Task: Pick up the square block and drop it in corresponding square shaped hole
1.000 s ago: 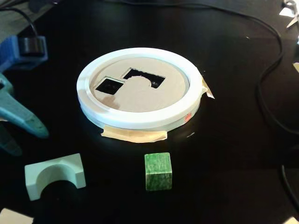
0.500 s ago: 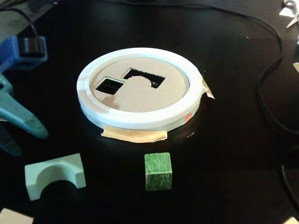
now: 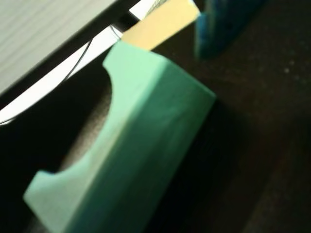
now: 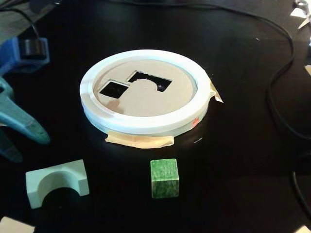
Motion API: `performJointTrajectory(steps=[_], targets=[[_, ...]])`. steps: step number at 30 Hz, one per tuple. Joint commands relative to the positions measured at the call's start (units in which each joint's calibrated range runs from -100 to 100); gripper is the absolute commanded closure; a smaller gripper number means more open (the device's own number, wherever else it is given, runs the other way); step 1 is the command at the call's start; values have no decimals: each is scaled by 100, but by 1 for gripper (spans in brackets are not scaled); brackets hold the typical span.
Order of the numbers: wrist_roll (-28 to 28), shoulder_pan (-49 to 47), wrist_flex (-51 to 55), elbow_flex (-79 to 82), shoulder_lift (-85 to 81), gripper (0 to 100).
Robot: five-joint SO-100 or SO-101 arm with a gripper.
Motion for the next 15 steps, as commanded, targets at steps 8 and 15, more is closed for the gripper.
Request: performJointTrajectory(steps=[8,15], targets=[[24,-90,-180,-295,-86,0],[24,-103,-180,-1187,-86,0]])
